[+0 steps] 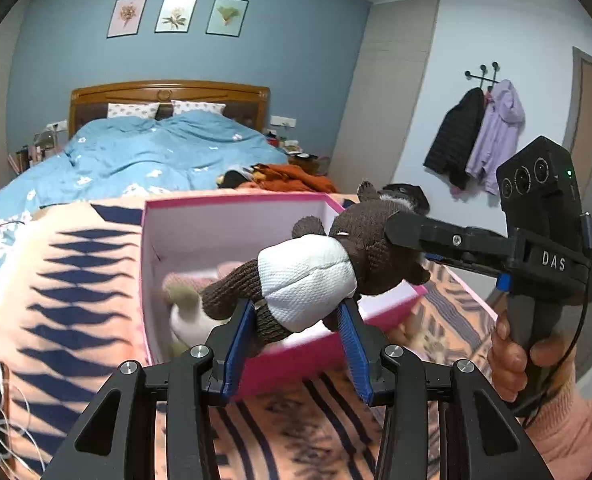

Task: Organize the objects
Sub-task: 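Lift the brown monkey plush and carry it over the magenta box, then open the grippers to drop the brown monkey into the box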

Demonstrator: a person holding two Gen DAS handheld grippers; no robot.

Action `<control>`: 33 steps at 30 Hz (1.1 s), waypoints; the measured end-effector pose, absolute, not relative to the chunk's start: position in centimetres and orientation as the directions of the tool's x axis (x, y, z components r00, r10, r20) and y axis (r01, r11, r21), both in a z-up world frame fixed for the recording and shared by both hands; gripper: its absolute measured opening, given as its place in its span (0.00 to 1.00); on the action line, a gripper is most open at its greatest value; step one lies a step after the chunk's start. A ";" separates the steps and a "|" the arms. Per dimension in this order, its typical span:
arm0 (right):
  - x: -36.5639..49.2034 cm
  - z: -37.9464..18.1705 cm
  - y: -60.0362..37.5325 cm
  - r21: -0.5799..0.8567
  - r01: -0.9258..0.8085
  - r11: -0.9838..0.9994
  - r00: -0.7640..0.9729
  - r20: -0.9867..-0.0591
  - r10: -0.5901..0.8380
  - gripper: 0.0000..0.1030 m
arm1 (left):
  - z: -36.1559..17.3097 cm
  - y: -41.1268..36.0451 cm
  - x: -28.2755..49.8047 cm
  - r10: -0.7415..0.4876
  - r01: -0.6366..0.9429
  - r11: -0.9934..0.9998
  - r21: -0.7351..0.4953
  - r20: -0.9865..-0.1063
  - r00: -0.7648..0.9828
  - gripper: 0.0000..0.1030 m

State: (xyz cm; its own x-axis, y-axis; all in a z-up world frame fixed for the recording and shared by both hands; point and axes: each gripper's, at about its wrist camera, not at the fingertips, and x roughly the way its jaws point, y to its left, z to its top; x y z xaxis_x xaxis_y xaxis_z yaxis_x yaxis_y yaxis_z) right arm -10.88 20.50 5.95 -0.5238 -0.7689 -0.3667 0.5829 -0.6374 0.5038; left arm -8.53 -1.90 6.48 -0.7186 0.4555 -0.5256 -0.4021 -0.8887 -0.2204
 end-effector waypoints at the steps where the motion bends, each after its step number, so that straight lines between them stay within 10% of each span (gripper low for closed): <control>1: -11.3 6.1 20.3 0.498 0.583 -0.641 -0.529 -0.366 -0.766 0.51 | 6.5 -2.1 -9.2 0.452 -0.397 -0.890 -0.223 -0.527 -0.720 0.42; 20: -21.1 4.7 16.7 0.502 0.486 -0.715 -0.553 -0.457 -0.696 0.51 | 4.7 -3.7 -20.2 0.379 -0.276 -0.925 -0.260 -0.595 -0.709 0.42; 33: -25.1 2.0 18.0 0.541 0.331 -0.773 -0.529 -0.572 -0.627 0.69 | 3.0 -5.1 -21.8 0.283 -0.166 -0.957 -0.238 -0.631 -0.722 0.46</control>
